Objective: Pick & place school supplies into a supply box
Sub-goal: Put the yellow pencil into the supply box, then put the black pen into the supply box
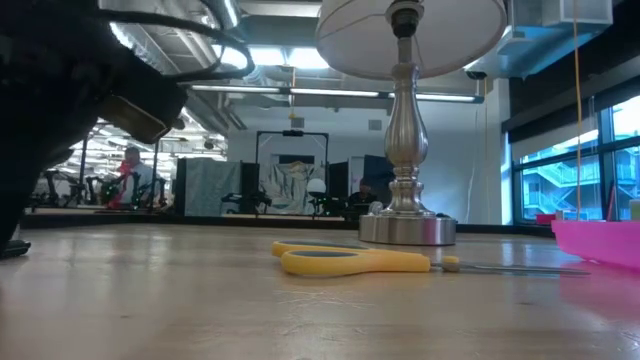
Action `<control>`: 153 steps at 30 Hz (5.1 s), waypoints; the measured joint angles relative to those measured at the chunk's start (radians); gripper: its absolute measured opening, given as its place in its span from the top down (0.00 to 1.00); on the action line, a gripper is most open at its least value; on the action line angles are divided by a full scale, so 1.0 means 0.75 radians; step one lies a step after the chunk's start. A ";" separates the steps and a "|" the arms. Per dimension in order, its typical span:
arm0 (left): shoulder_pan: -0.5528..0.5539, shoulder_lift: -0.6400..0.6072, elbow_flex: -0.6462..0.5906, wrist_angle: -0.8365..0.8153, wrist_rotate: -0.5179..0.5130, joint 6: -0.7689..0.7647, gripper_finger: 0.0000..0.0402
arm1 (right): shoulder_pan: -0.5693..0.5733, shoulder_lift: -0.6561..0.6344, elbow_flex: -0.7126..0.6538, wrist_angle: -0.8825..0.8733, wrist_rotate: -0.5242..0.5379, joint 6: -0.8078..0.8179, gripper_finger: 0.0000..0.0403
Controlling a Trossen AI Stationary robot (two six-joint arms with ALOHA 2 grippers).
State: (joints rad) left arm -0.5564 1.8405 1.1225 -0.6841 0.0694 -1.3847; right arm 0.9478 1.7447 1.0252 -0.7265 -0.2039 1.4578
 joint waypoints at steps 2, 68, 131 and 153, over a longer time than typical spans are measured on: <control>-0.001 -0.012 0.000 -0.047 -0.020 -0.003 0.79 | 0.000 0.000 0.000 -0.001 0.001 0.000 0.74; -0.121 -0.078 -0.010 -0.348 -0.289 -0.913 0.71 | 0.000 0.000 -0.001 0.002 0.075 -0.236 0.66; -0.124 0.063 0.043 -0.301 -0.311 -0.512 0.93 | 0.051 0.001 0.163 -0.157 0.199 -0.246 0.66; -0.042 0.068 0.236 0.860 -0.906 1.202 0.92 | 0.047 0.001 0.358 0.160 1.329 -1.150 0.66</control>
State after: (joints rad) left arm -0.5880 1.8914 1.2995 -0.0391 -0.6102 -0.4835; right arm 0.9834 1.7451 1.2934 -0.6064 0.7931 0.5956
